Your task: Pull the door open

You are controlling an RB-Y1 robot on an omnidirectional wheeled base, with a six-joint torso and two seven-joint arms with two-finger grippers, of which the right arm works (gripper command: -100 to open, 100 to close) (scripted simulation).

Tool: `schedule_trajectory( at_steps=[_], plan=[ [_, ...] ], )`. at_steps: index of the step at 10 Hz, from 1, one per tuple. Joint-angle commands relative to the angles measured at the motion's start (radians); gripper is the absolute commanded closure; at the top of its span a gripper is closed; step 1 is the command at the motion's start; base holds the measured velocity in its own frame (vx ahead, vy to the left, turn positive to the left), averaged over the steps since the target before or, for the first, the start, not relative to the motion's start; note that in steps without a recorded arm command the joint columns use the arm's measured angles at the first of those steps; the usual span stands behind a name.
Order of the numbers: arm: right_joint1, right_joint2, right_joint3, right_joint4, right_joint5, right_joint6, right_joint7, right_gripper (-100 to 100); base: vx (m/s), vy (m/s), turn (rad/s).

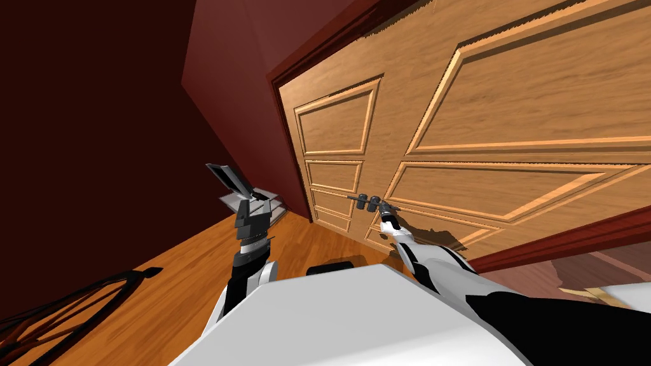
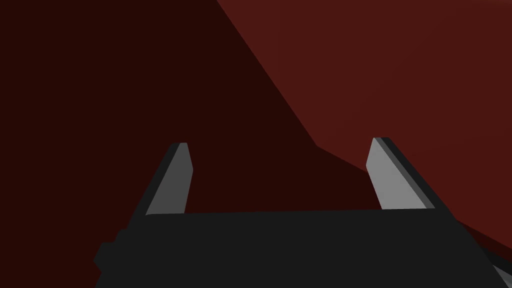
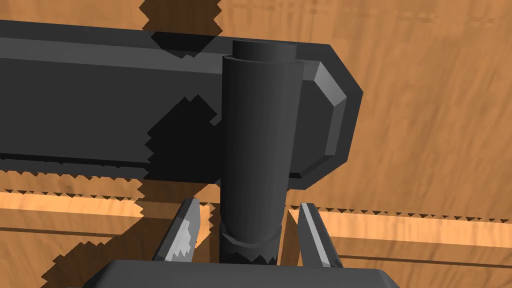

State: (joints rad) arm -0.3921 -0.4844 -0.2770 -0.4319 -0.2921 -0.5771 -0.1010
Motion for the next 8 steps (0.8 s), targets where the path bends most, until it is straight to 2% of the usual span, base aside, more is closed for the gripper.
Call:
schedule_trajectory(
  at_steps=[1, 5, 6, 8],
  plan=[
    [0.000, -0.001, 0.000, 0.001, 0.000, -0.001, 0.000, 100, -0.015, -0.011, 0.013],
    [0.000, -0.001, 0.000, 0.001, 0.000, -0.001, 0.000, 100, -0.006, -0.004, 0.008],
    [0.011, -0.009, -0.002, 0.004, 0.000, 0.001, -0.004, 100, -0.109, -0.049, -0.049],
    [0.015, -0.014, 0.002, 0.004, 0.002, 0.002, -0.009, 100, -0.162, -0.058, -0.022]
  ],
)
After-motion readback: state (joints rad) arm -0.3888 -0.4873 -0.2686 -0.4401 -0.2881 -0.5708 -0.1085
